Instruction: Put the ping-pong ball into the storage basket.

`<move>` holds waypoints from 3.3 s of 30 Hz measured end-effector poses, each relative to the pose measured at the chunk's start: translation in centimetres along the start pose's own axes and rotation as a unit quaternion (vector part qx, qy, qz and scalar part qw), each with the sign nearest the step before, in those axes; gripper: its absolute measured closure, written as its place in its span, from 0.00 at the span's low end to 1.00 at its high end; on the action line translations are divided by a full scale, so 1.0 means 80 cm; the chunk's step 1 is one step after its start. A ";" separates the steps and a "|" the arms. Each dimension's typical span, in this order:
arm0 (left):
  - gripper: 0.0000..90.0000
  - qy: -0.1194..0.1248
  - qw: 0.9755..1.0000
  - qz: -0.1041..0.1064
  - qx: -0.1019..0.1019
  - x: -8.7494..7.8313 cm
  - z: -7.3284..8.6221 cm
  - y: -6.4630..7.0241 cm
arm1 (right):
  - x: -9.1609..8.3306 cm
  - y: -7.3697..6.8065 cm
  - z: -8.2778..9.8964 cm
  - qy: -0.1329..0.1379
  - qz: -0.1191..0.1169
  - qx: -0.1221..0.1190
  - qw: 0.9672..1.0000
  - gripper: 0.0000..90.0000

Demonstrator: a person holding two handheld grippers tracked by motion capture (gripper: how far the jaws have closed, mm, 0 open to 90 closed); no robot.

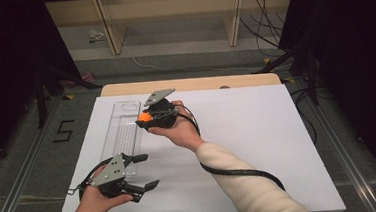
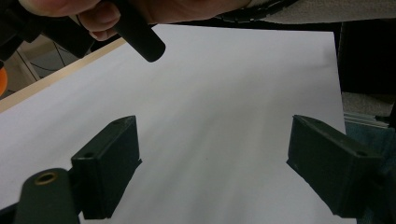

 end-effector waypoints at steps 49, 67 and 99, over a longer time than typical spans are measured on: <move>0.18 -0.005 1.000 0.003 0.000 0.001 0.001 0.001 | 0.020 -0.015 -0.020 -0.003 -0.011 -0.009 1.000 0.57; 0.18 -0.009 1.000 0.004 0.005 0.002 0.002 0.001 | 0.026 -0.021 -0.026 -0.005 -0.016 -0.013 1.000 0.57; 0.18 -0.013 1.000 0.007 0.007 0.003 0.003 0.003 | 0.039 -0.033 -0.036 -0.008 -0.026 -0.022 0.999 0.57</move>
Point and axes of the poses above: each handheld gripper's, and its own axes: x roughly forward along the jaws, z roughly out of its underside, y roughly to its right, the point moved 7 cm from there along x, roughly forward along the jaws, and after that the axes turned 13 degrees about z, right-handed, at the moved point
